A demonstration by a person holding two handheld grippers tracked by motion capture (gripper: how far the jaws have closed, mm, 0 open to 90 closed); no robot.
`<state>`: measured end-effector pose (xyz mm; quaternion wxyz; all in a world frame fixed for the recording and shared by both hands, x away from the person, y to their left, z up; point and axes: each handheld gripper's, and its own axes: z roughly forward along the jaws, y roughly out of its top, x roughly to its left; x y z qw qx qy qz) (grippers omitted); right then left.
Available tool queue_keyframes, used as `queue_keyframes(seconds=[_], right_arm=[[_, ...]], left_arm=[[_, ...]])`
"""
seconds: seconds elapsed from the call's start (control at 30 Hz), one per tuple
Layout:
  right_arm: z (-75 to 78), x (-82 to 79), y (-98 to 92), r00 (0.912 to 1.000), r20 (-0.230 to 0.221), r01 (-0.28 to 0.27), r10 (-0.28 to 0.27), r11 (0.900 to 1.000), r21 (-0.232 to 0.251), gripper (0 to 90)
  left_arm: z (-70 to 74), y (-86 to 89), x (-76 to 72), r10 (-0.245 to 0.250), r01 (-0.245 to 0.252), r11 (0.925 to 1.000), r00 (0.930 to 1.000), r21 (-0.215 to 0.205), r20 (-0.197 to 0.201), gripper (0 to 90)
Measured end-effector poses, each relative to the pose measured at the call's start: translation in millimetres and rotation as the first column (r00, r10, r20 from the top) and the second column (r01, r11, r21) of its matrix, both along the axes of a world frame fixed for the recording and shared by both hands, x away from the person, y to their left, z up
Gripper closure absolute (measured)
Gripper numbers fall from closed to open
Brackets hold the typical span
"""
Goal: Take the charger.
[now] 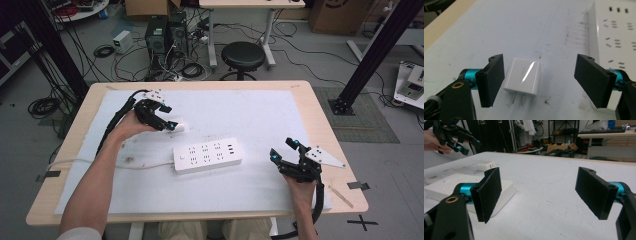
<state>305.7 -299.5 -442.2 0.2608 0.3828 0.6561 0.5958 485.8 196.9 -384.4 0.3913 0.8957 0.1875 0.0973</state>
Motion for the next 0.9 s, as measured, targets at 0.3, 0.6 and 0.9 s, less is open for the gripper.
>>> queue_keyframes(seconds=[0.3, 0.6, 0.9], right_arm=[[0.1, 0.9, 2.0, 0.9999, -0.015, -0.003, 0.003, 1.0, -0.013, 21.6], [-0.1, 1.9, 2.5, 0.9999, -0.008, -0.007, 0.007, 1.0, -0.02, 21.6], [-0.1, 2.0, 2.6, 0.9999, -0.014, -0.005, 0.005, 1.0, -0.015, 21.6]], left_arm=[[-22.0, -3.2, 13.1, 0.017, -0.017, 0.9992, 0.9997, 0.036, -0.017, 24.3], [-37.9, -6.3, 21.4, 0.015, -0.014, 0.9995, 0.9988, 0.029, -0.046, 24.5], [-49.2, -14.0, 24.3, 0.012, -0.01, 0.9995, 0.9983, 0.03, -0.057, 24.9]])
